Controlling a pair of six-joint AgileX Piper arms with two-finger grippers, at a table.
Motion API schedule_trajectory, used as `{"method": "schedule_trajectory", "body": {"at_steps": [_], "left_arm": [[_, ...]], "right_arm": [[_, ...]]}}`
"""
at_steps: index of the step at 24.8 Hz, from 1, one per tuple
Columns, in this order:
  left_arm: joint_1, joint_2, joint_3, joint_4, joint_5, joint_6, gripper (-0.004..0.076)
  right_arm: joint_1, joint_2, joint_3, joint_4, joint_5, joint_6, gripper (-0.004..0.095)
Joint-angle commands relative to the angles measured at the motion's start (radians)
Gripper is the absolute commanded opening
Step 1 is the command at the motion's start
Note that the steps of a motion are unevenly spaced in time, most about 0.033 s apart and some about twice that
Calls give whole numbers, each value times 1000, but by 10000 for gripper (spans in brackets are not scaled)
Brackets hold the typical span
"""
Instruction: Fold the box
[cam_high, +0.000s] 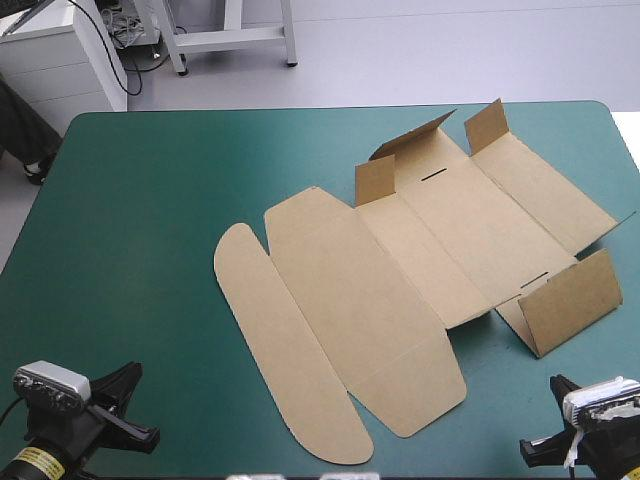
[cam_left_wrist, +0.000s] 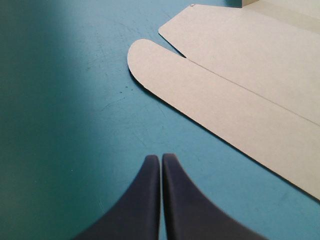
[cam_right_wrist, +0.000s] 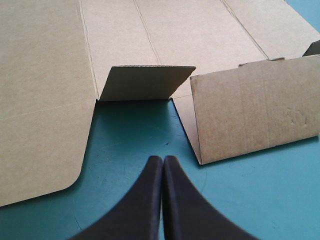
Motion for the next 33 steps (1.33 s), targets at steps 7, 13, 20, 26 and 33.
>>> {"method": "schedule_trajectory", "body": {"at_steps": [7, 13, 20, 26, 33], "left_arm": [[-2, 11, -24, 5, -73, -3, -8], [-2, 11, -24, 5, -73, -3, -8], [-2, 11, -24, 5, -73, -3, -8], [-2, 11, -24, 5, -73, -3, -8], [-2, 11, -24, 5, -73, -3, -8]], "right_arm": [[3, 13, -22, -5, -71, -4, -20], [3, 13, -22, 21, -61, -37, 36], [3, 13, -26, 51, -22, -70, 457], [3, 13, -26, 51, -15, -66, 656], [3, 25, -42, 37, -66, 195, 656]]}}
